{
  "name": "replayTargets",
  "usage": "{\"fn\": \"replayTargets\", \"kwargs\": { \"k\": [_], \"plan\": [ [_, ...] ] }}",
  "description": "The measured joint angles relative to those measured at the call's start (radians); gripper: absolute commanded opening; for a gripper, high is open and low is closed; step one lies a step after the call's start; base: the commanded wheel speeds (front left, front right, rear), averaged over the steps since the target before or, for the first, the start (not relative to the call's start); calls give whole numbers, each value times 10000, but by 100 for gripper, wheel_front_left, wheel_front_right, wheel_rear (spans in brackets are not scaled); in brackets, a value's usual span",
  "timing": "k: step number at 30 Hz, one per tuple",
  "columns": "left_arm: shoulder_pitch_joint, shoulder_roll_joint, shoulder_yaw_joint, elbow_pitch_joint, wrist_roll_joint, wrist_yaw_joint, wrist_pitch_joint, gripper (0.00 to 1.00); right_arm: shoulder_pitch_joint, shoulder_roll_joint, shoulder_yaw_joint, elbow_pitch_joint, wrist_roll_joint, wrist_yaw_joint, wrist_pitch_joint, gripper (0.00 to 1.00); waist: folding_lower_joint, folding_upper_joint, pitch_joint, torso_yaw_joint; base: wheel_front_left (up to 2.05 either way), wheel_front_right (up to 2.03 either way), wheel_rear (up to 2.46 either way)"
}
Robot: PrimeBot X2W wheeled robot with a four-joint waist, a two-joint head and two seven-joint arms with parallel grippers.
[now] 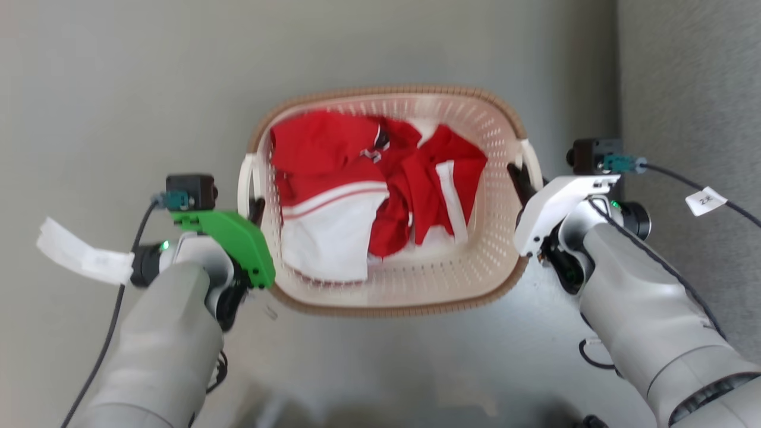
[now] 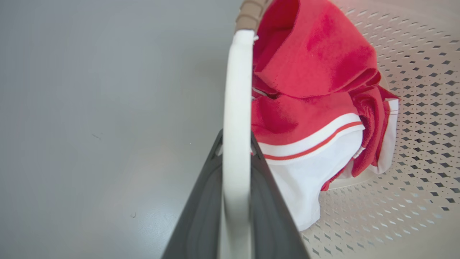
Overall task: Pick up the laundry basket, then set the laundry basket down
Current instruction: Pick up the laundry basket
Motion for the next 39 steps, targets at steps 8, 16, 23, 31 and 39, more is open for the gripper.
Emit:
{"fn": "replayTargets", "kwargs": {
  "k": [8,16,23,31,39],
  "plan": [
    [602,-19,-171,180,-314,-2,226,0,500,-2,483,2,688,-10,545,0,0,0,-1132,-92,0,0,0],
    [1350,-40,-464,466,-692,-2,627,0,1211,2,1058,46,1300,-19,1218,0,0,0,-2423,-185,0,0,0],
    [1924,-56,-681,658,-882,-4,922,0,1657,-2,1448,88,1651,-25,1590,0,0,0,-3288,-236,0,0,0],
    [2705,-81,-920,769,-1145,-8,1252,0,2457,8,1839,194,1941,-25,1885,0,0,0,-4443,-296,0,0,0],
    [2934,-94,-1060,794,-1221,-10,1427,0,2705,13,2036,207,2255,-90,2098,0,-1,0,-5373,-365,0,0,0]
  ]
}}
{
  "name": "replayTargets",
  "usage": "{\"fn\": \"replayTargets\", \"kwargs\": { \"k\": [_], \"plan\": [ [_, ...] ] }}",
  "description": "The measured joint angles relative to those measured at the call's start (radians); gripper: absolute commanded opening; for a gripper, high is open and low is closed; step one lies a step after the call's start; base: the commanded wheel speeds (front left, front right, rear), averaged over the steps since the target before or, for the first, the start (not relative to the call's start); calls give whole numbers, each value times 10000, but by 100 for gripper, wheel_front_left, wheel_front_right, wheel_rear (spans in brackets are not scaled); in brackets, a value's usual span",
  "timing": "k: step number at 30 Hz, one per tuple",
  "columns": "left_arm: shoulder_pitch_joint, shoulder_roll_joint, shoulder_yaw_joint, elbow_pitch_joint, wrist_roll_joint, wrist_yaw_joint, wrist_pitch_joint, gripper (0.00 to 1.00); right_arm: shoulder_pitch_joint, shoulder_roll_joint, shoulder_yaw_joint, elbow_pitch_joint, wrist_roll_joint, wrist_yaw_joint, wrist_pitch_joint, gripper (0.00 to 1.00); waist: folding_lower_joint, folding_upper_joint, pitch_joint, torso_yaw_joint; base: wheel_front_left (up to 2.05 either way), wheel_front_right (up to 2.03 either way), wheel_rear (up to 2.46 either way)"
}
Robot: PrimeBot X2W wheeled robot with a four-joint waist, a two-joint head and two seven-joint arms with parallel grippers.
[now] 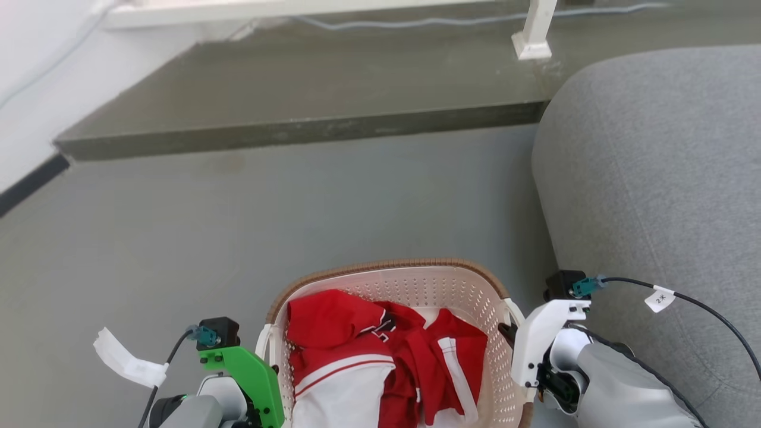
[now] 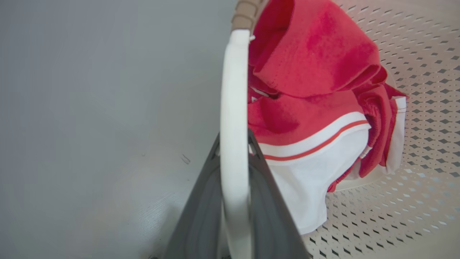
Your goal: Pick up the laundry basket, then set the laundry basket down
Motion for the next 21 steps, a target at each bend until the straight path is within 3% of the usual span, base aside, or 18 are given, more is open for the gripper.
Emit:
{"fn": "replayTargets", "kwargs": {
  "k": [21],
  "plan": [
    [-6,4,-178,33,-272,0,477,0,-54,-13,309,155,297,-4,165,0,0,0,-271,-114,0,0,0]
  ]
}}
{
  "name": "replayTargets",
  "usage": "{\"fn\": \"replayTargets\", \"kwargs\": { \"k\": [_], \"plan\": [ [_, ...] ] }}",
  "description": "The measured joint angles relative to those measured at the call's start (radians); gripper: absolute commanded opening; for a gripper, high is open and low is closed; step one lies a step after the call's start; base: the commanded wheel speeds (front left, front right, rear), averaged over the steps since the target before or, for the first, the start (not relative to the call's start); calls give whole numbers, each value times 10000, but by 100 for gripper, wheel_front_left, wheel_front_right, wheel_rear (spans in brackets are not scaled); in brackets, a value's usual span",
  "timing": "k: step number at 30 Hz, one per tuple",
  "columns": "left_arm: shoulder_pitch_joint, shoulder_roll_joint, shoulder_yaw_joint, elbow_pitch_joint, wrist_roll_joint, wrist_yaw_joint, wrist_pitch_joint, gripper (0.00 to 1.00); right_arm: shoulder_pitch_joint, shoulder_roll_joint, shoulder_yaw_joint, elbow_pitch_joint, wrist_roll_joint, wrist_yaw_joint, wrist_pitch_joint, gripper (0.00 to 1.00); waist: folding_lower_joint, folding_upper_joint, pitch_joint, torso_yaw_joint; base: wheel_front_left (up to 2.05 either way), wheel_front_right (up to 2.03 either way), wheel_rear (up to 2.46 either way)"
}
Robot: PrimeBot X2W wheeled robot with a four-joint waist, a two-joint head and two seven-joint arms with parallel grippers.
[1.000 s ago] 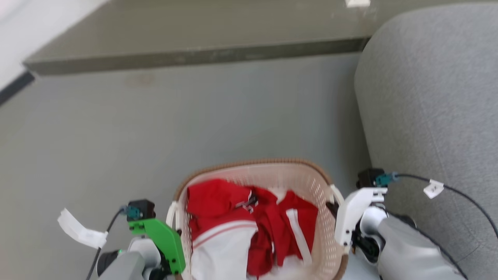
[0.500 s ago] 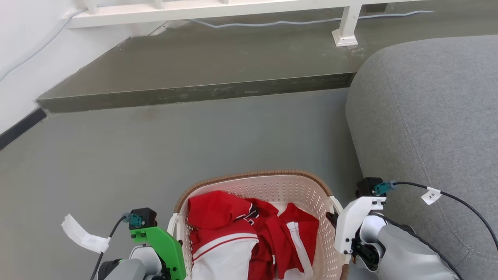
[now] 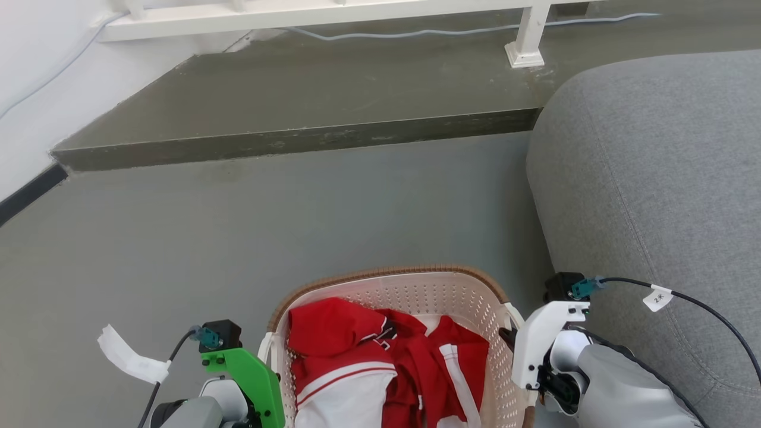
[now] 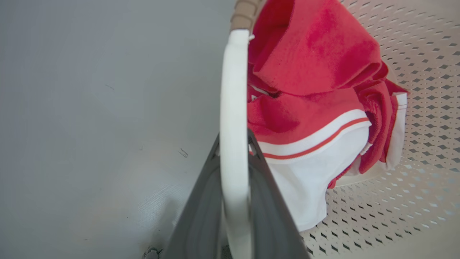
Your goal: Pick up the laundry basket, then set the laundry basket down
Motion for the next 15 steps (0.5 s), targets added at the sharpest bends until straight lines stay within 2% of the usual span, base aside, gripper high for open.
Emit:
{"fn": "replayTargets", "kwargs": {
  "k": [15],
  "plan": [
    [-279,4,-67,35,-211,0,169,0,-475,-12,209,105,171,0,100,0,0,0,292,-3,0,0,0]
  ]
}}
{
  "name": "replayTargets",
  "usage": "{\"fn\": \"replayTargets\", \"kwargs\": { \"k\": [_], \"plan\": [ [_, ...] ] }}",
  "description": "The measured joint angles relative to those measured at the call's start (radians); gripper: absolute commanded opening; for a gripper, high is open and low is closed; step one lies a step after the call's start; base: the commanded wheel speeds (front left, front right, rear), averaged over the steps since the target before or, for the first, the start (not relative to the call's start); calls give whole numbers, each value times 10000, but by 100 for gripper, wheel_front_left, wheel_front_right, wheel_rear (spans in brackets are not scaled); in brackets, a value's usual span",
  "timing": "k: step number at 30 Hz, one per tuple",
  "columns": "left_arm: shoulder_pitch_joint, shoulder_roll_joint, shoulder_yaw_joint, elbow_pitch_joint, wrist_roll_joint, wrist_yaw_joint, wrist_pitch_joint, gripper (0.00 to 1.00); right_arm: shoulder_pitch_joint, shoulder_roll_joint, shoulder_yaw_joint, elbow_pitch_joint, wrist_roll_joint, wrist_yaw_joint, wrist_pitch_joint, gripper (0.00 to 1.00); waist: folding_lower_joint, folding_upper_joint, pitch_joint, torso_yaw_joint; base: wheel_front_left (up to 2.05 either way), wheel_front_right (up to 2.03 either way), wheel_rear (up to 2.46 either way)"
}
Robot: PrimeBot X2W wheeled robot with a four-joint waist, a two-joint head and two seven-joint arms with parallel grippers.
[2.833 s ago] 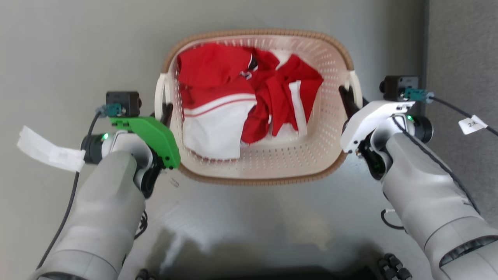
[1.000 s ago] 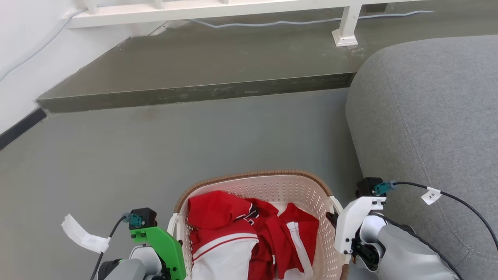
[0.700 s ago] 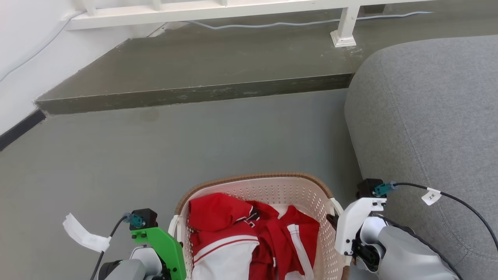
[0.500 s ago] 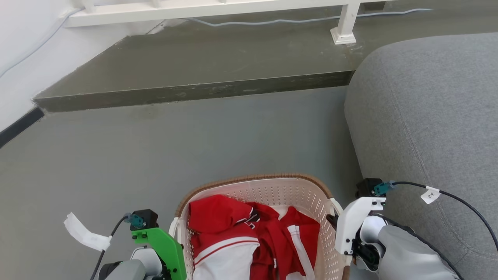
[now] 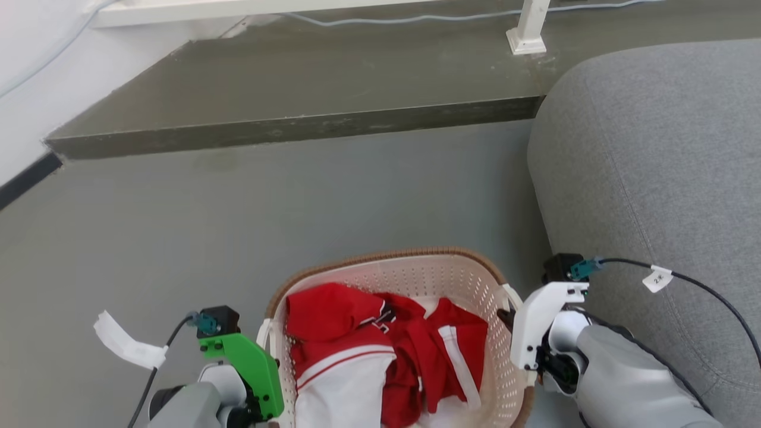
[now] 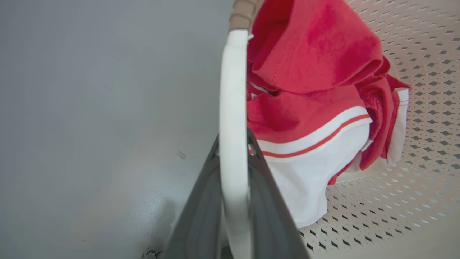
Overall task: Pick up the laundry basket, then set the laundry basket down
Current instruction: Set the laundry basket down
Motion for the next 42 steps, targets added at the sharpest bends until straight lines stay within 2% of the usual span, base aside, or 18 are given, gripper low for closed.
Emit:
{"fn": "replayTargets", "kwargs": {
  "k": [23,42],
  "plan": [
    [-1669,219,25,-215,2,0,-495,0,-1622,-27,-36,109,58,0,-552,0,0,0,2227,-84,0,0,0],
    [-2637,366,104,-433,8,0,-1298,0,-2664,-17,-69,171,38,2,-1595,0,1,0,4293,-47,0,0,0]
  ]
}}
